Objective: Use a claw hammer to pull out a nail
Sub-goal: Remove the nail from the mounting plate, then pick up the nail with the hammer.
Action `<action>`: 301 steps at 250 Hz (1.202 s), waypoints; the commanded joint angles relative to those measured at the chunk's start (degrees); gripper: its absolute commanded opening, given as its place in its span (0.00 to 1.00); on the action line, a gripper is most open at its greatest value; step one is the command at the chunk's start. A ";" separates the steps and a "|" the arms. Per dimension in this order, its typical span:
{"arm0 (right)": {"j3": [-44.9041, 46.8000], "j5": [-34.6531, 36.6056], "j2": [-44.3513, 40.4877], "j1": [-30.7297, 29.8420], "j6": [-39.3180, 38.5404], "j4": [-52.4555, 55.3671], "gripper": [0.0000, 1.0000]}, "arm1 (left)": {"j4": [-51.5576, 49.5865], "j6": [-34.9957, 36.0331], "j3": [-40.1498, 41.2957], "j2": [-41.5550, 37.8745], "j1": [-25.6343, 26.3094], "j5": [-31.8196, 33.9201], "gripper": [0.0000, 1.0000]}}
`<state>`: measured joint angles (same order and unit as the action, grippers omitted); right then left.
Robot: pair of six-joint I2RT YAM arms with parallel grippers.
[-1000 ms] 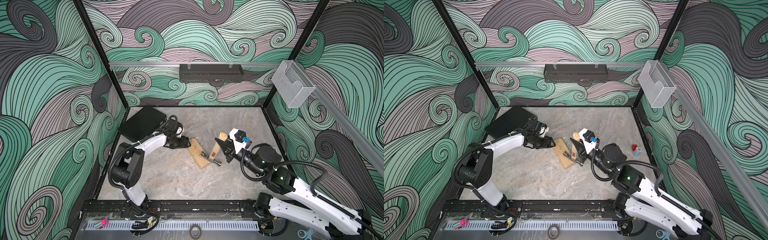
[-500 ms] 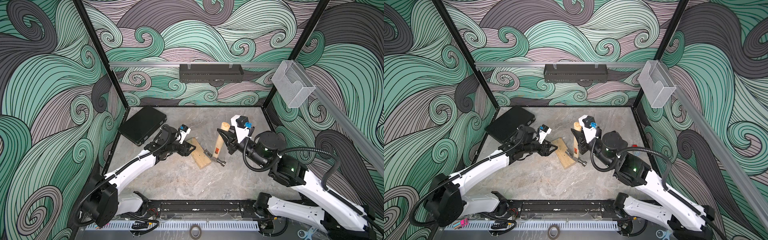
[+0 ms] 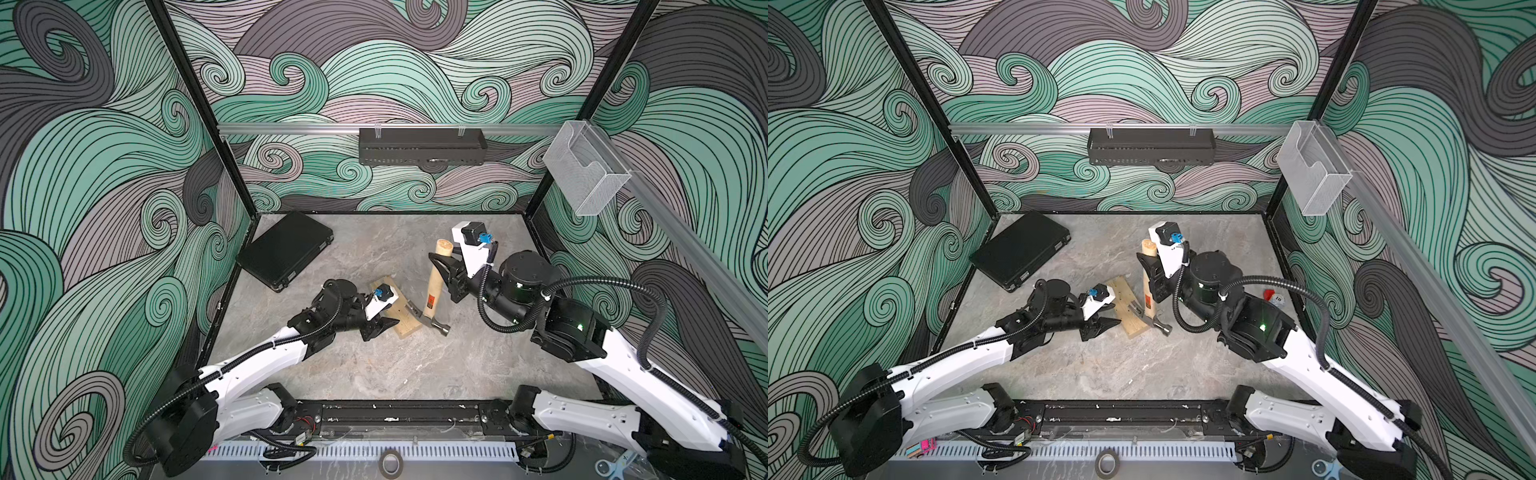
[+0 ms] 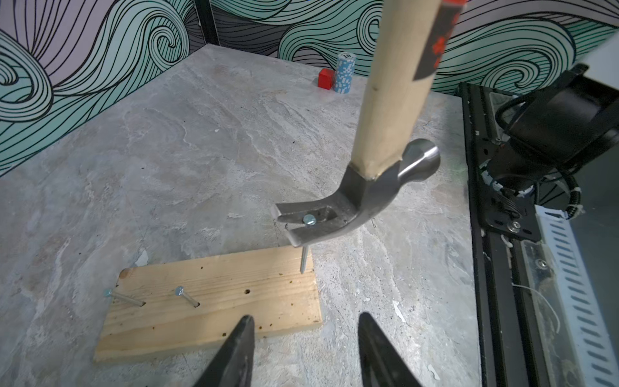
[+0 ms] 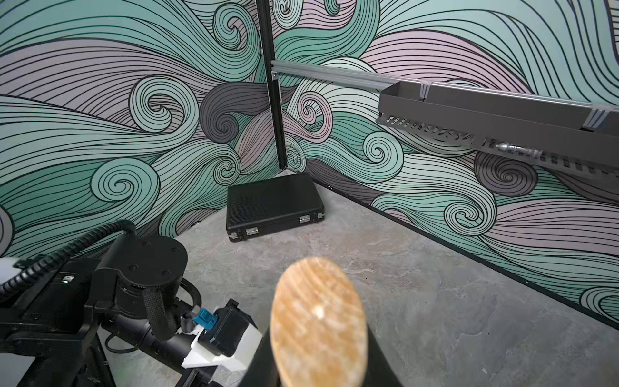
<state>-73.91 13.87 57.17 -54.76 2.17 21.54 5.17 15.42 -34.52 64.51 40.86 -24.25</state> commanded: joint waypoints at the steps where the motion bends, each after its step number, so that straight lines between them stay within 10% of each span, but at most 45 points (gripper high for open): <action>1: -4.33 -1.18 -0.64 -0.26 1.40 -7.19 0.00 | 3.80 4.48 0.54 0.18 1.22 -0.27 0.45; 301: -5.31 -4.99 -0.92 -0.30 5.30 -9.41 0.00 | 9.92 4.71 4.73 1.46 4.91 9.25 0.15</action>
<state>-76.36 8.97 58.72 -54.76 6.26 20.40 13.76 19.11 -29.54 66.22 45.19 -15.81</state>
